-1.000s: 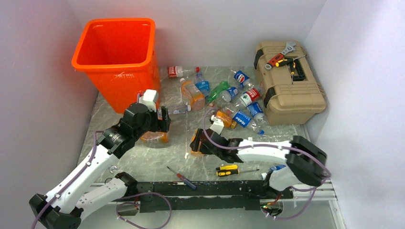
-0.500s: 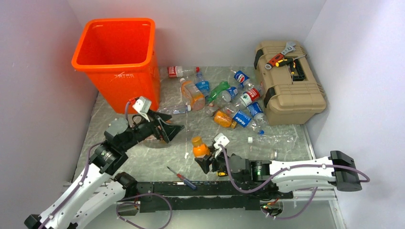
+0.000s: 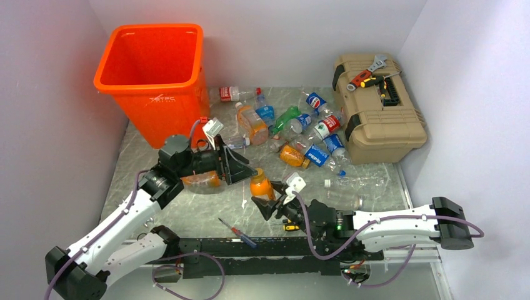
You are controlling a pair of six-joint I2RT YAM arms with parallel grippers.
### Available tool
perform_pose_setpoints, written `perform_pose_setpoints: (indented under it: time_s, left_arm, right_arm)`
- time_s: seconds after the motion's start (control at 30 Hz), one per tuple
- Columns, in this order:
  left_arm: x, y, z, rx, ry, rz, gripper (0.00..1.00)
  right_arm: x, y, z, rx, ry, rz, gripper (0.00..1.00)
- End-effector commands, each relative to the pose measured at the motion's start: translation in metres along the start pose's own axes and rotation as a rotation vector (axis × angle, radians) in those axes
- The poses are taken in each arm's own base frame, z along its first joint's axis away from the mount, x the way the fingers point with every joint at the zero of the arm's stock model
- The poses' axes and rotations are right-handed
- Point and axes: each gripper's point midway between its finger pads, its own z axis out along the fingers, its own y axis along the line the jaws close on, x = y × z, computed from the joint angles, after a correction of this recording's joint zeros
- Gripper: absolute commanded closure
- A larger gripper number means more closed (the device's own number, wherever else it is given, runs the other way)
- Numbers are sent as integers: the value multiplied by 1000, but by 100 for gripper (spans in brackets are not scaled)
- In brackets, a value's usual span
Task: Put the plastic bottles in the bin
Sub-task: Pick up the plastic bottle at the center of the board.
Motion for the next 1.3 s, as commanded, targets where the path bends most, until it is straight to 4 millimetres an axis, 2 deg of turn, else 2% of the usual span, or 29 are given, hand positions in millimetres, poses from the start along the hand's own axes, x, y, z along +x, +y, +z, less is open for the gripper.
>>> perform_pose_setpoints:
  time_s: [0.0,0.17,0.4,0.47,0.63,0.67,0.7,0.73,0.87,0.97,1.03,1.13,1.27]
  left_arm:
    - [2,-17,6,101,20,-8,5]
    - [13,-20,14,115,58,0,10]
    - [31,-21,25,108,118,17,26]
    - [32,-21,25,101,111,29,36]
    - [27,-21,23,79,84,54,79]
    - [26,-21,23,75,80,59,88]
    - [25,-20,23,69,78,62,98]
    - [24,-19,22,58,75,65,100]
    - [19,-16,18,18,58,85,100]
    - [0,-15,8,-59,16,157,100]
    - [-28,-16,-4,-151,-51,241,100]
    - [-84,-27,-30,-288,-157,416,100]
    - [-173,-36,-69,-543,-321,638,100]
  right_arm:
    - [-35,7,4,-7,-106,48,74]
    - [-34,7,6,-1,-106,49,74]
    - [-36,6,5,5,-112,57,74]
    - [-35,5,5,5,-110,61,74]
    - [-31,6,4,5,-90,69,71]
    - [-30,5,4,12,-80,73,67]
    - [-29,5,5,19,-69,78,58]
    - [-27,5,5,23,-54,78,44]
    - [-26,7,5,32,-10,99,1]
    - [-33,10,2,20,21,119,0]
    - [-42,9,-3,15,34,136,0]
    - [-53,10,-12,-15,47,150,0]
    - [-79,16,-25,-86,4,223,0]
